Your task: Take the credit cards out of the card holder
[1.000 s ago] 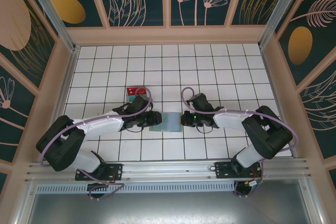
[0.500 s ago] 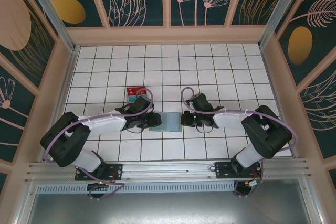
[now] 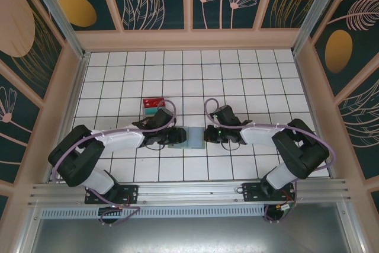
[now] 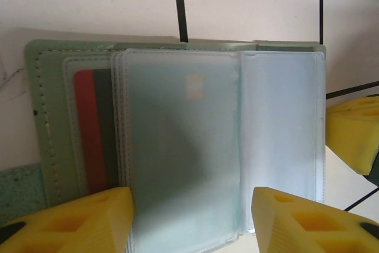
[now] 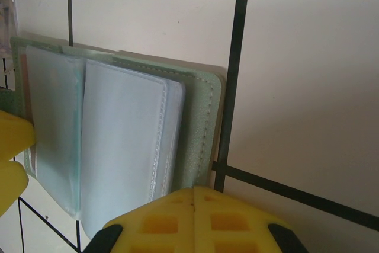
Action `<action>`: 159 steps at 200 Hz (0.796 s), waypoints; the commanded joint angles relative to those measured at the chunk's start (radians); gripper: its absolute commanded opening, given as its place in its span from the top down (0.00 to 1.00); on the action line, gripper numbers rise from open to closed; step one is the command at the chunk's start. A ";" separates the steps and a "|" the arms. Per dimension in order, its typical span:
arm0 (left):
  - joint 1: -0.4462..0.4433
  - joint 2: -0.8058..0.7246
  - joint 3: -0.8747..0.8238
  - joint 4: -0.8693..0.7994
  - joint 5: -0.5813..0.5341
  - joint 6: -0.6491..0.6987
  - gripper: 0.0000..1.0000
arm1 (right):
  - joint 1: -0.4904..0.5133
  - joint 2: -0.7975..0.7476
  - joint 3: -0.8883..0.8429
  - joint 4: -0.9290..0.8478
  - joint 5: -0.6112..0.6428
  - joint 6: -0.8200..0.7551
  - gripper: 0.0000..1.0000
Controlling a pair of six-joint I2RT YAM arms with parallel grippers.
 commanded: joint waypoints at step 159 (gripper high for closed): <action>-0.021 -0.031 0.048 -0.083 -0.081 0.038 0.43 | 0.013 0.056 0.006 -0.049 0.009 -0.006 1.00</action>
